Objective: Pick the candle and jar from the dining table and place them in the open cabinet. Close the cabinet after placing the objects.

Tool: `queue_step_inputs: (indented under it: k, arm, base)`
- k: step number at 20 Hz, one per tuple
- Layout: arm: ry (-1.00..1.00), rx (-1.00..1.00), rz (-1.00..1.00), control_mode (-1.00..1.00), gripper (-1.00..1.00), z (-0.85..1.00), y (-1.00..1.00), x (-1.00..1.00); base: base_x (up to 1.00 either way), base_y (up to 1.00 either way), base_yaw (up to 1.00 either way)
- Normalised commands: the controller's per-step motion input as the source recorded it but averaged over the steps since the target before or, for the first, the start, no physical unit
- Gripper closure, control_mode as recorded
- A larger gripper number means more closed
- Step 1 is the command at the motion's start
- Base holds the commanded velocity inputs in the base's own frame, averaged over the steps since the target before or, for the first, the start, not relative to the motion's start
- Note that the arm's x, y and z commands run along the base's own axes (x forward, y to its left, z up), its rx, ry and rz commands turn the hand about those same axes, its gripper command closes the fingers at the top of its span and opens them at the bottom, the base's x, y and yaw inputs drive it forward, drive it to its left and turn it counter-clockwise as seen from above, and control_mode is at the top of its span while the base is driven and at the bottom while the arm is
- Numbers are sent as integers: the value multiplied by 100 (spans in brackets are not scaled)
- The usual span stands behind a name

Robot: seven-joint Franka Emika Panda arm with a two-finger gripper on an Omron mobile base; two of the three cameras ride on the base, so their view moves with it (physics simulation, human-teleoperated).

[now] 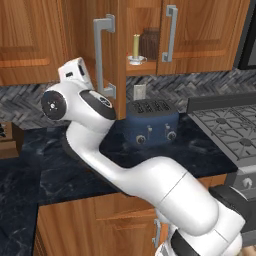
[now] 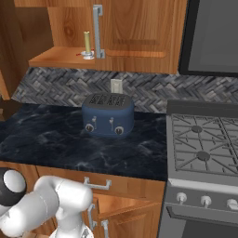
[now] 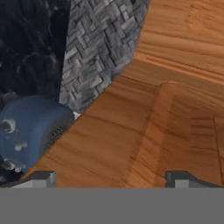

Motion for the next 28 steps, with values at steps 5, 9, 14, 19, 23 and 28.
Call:
queue_step_inputs:
  k: [5,9,14,19,23,28]
  arm:
    - [8,0,-20,-100,-100,0,-75,29]
    - [0,0,-12,-100,-100,-2,-97,6]
    - [0,0,-3,-100,-100,-2,-98,34]
    - [3,0,0,-100,-100,-8,-94,67]
    - [8,2,0,-100,-100,-8,-98,85]
    - [9,1,0,-100,-100,-6,-78,92]
  base:
    - [0,0,0]
    - [0,0,0]
    - [0,0,0]
    - [0,0,0]
    - [0,0,0]
    - [0,0,0]
